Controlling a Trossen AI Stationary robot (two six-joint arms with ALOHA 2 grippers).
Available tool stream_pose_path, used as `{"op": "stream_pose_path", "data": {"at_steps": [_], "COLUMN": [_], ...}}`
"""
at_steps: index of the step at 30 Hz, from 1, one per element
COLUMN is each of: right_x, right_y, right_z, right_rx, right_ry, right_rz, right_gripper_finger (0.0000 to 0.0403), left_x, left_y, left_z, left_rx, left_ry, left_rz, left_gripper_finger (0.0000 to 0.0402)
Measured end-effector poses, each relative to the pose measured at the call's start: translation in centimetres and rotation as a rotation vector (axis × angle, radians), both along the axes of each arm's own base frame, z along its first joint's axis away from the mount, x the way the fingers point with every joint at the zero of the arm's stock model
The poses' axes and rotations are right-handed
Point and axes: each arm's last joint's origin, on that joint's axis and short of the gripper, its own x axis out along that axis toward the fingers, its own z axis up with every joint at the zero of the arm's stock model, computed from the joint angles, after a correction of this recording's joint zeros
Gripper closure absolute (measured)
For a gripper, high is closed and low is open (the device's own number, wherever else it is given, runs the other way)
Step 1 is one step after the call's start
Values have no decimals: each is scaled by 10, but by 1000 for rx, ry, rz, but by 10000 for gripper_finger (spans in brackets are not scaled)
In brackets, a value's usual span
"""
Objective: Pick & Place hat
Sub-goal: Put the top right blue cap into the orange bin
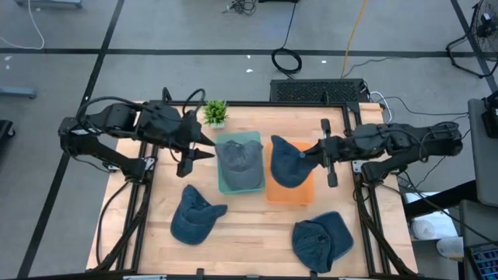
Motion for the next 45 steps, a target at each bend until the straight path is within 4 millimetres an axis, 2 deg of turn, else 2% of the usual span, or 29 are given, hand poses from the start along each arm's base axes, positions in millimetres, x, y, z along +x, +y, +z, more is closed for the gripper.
{"op": "stream_pose_path", "data": {"at_steps": [5, 9, 13, 20, 38, 45], "right_x": [7, 8, 13, 26, 40, 40], "right_y": [2, 1, 1, 4, -7, -32], "right_z": [10, 5, -9, -42, -112, -128], "right_rx": [-20, -36, -24, 18, 125, 146], "right_ry": [57, 137, 254, 320, 325, 350], "right_rz": [2, -50, -99, -74, -10, -107], "right_gripper_finger": [403, 403, 403, 403, 403, 403], "left_x": [-1, -1, -1, -1, -1, -1], "left_y": [-1, -1, -1, -1, -1, -1], "left_z": [-1, -1, -1, -1, -1, -1], "left_rx": [-1, -2, 1, 2, 0, 1], "left_ry": [11, 13, 12, 12, 12, 13], "left_rz": [-4, -4, -6, -6, -6, -5], "left_gripper_finger": [244, 243, 236, 229, 249, 249]}}
